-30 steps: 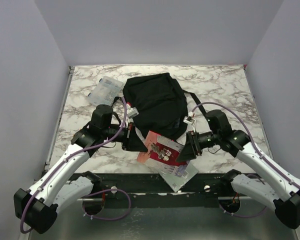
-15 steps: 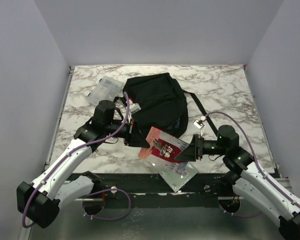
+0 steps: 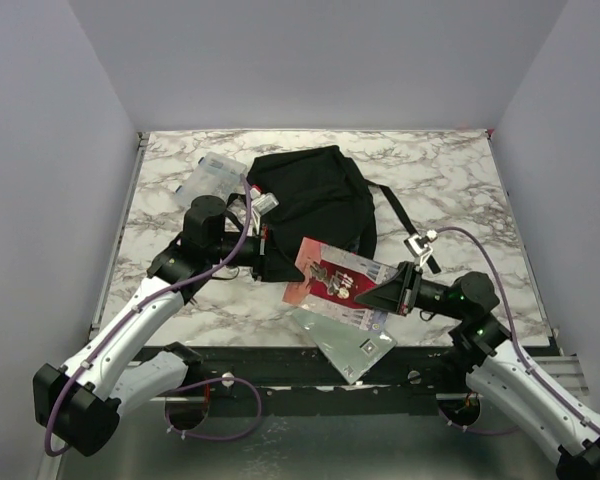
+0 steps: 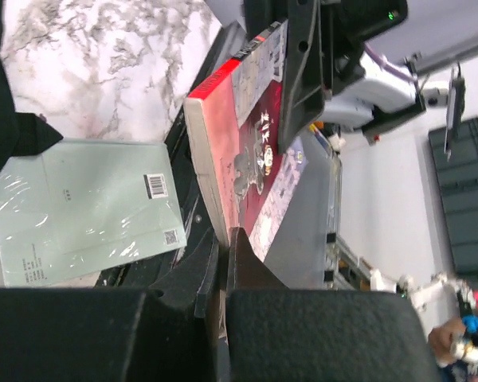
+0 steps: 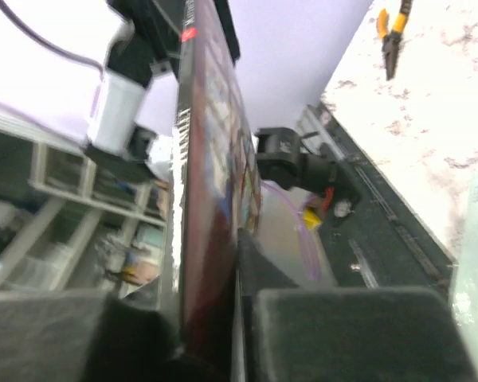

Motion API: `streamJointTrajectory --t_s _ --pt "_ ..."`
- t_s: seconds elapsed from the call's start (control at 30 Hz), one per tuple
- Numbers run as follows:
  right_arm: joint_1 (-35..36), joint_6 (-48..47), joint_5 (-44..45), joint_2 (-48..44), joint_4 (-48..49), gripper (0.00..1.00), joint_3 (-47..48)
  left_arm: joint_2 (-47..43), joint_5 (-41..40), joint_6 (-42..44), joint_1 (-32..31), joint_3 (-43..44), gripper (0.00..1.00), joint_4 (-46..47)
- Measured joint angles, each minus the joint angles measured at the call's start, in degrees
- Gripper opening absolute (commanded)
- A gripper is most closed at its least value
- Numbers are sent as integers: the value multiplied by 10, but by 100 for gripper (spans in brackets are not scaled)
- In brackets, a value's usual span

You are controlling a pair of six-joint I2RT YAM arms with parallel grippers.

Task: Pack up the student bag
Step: Pick up the book from the center of the board, then place the book in the student bag.

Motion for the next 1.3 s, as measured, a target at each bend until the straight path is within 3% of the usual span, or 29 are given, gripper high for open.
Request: streamJointTrajectory --t_s 0.1,0.2,0.43,0.6,0.77,0.97,1.13,1.2,1.3 --pt "0 -21 32 -9 -51 0 22 0 -52 -31 -1 -1 46 -1" --pt "1 -66 110 -18 -186 0 92 0 -150 -50 -2 -3 64 -5" --pt "1 -166 438 -39 -466 0 327 10 -393 -11 -81 -5 72 -21" --pt "0 -198 632 -39 -595 1 418 116 -508 49 -153 68 78 -47" --pt "0 -210 691 -36 -679 1 420 280 -571 94 -186 217 79 -102" --pt "0 -219 684 -25 -699 1 395 415 -607 135 -203 360 80 -178" --pt "0 -229 655 49 -693 1 371 505 -623 170 -216 443 83 -236" --pt "0 -231 633 78 -679 1 346 521 -625 182 -217 449 78 -255" --pt "0 -228 602 105 -650 1 301 531 -631 197 -217 450 47 -278"
